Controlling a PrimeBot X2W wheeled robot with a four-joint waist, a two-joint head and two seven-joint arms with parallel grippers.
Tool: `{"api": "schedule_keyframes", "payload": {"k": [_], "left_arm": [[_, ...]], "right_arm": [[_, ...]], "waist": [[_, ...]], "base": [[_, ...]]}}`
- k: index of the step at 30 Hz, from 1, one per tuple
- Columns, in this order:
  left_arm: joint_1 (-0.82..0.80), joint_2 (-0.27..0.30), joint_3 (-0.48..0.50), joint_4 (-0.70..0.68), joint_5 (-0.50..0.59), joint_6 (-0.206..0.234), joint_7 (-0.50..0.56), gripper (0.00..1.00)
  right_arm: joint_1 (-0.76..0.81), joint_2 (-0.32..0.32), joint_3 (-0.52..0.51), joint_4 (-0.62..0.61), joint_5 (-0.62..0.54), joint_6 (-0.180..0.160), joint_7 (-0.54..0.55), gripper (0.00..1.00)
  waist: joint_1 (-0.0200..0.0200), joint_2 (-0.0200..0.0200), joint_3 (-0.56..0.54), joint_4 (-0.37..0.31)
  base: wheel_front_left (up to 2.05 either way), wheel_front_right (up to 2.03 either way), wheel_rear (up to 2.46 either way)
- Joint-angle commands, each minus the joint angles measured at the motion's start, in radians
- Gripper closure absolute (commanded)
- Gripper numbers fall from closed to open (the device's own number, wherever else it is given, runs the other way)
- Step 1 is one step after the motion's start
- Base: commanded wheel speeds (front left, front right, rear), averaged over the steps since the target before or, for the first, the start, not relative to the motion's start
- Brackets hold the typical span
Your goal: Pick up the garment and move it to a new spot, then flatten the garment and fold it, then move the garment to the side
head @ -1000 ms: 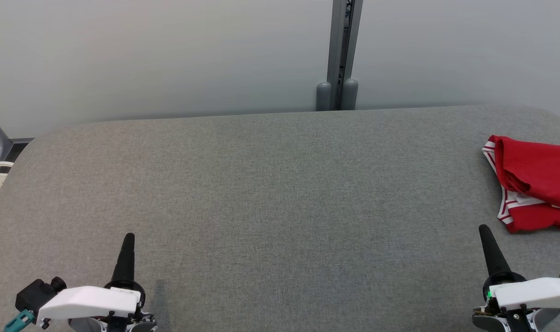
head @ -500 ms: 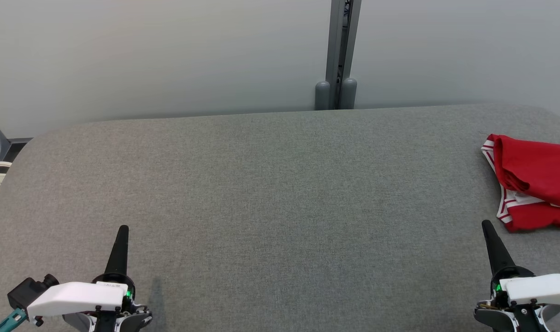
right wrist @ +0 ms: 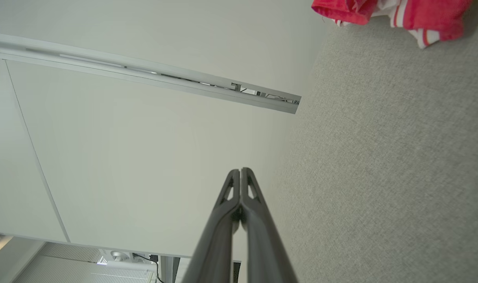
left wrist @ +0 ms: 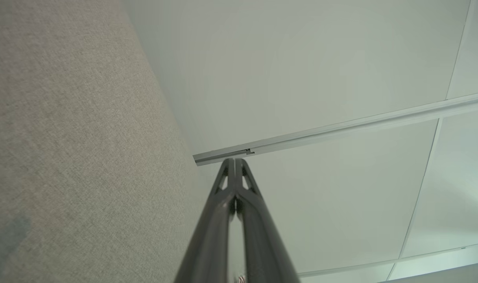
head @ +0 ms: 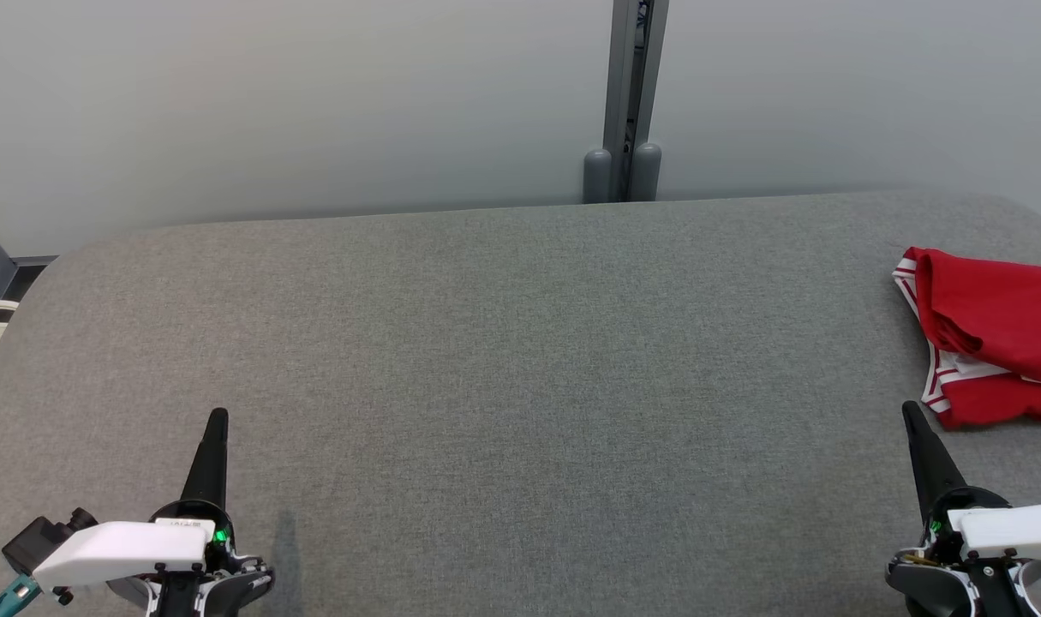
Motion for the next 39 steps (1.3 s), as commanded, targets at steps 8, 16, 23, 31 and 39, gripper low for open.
{"api": "schedule_keyframes", "payload": {"k": [8,16,23,31,39], "left_arm": [[-0.029,0.002,0.022,-0.009,-0.070,-0.020,0.019,1.00],[-0.035,0.002,0.033,-0.010,-0.115,-0.029,0.033,1.00],[-0.040,0.001,0.044,-0.011,-0.166,-0.040,0.047,1.00],[-0.039,0.000,0.049,-0.010,-0.181,-0.042,0.051,1.00],[-0.039,0.000,0.048,-0.011,-0.181,-0.042,0.051,1.00]], "right_arm": [[-0.018,-0.009,-0.012,-0.005,0.075,0.002,0.022,1.00],[-0.024,-0.009,-0.018,-0.005,0.123,0.002,0.033,1.00],[-0.029,-0.009,-0.025,-0.004,0.176,0.002,0.046,1.00],[-0.028,-0.008,-0.027,-0.004,0.192,0.002,0.052,1.00],[-0.028,-0.008,-0.028,-0.004,0.191,0.002,0.052,1.00]], "waist": [[-0.0001,0.0000,0.002,-0.002],[-0.0001,0.0000,0.003,-0.004],[-0.0001,0.0000,0.004,-0.005],[-0.0001,0.0000,0.005,-0.006],[-0.0001,0.0000,0.005,-0.006]], "base": [[0.00,0.00,0.00],[0.00,0.00,0.00],[0.00,0.00,0.00],[0.00,0.00,0.00],[0.00,0.00,0.00]]}}
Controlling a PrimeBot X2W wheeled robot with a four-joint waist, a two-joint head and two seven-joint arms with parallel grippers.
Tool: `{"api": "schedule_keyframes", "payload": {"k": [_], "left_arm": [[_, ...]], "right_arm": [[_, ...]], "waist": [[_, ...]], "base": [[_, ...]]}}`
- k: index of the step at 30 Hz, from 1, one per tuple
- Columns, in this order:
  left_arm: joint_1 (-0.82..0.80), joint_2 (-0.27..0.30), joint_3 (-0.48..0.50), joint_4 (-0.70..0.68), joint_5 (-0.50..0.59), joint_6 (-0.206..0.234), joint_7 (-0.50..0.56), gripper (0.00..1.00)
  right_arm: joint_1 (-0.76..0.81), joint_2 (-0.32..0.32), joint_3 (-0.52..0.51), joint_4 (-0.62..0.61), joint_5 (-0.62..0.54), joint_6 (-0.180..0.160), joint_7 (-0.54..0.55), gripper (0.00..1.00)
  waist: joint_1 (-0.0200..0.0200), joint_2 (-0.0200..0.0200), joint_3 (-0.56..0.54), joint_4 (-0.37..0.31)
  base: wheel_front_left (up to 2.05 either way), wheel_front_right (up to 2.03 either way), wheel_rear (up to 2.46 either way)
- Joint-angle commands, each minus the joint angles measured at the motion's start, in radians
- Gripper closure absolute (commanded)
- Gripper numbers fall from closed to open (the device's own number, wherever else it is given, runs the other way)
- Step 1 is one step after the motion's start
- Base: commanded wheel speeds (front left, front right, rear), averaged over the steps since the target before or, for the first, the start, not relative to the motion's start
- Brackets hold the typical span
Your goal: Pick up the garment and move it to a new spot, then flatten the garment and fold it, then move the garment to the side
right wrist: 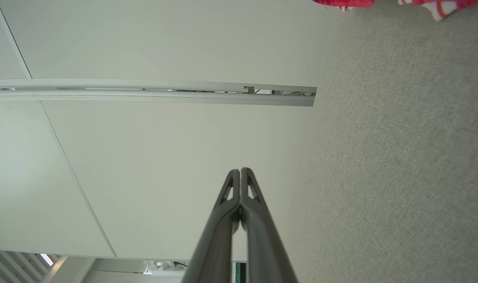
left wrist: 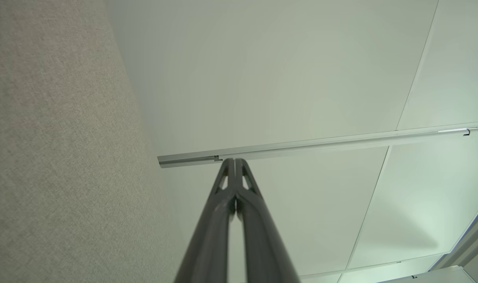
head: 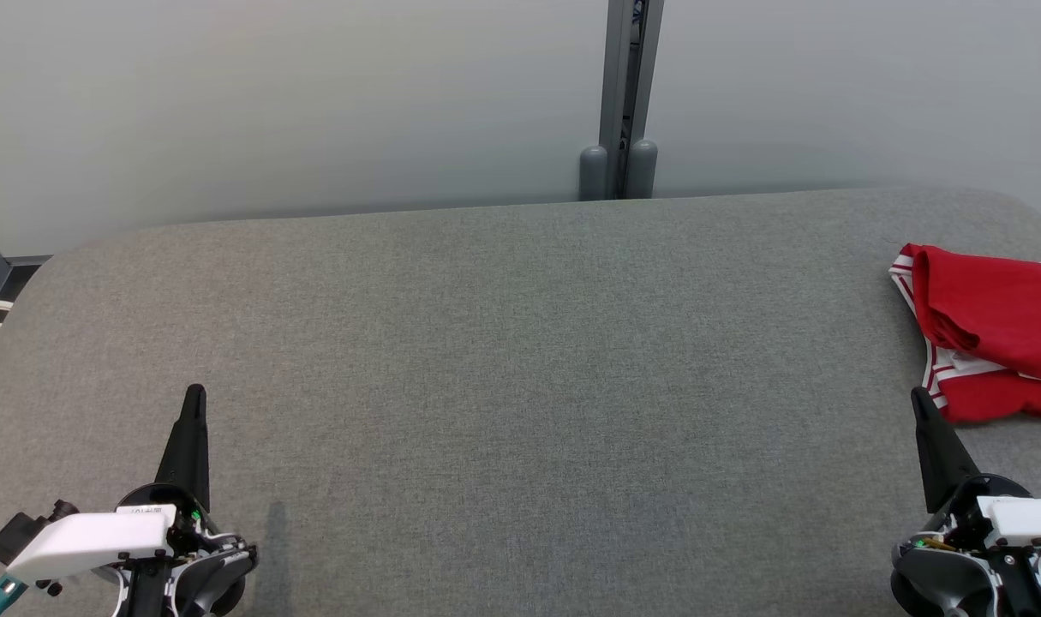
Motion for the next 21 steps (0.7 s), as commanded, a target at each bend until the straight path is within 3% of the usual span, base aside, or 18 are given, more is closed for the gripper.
{"api": "schedule_keyframes", "payload": {"k": [1,21], "left_arm": [[-0.009,0.003,0.004,-0.003,-0.002,-0.004,0.004,1.00],[-0.009,0.003,0.004,-0.003,-0.002,-0.004,0.003,1.00]], "right_arm": [[-0.008,-0.006,-0.002,-0.002,0.001,0.002,0.004,1.00],[-0.009,-0.005,-0.003,-0.002,-0.001,0.002,0.005,1.00]], "waist": [[0.0000,0.0000,0.000,0.000],[0.0000,0.0000,0.000,0.000]], "base": [[0.00,0.00,0.00],[0.00,0.00,0.00]]}}
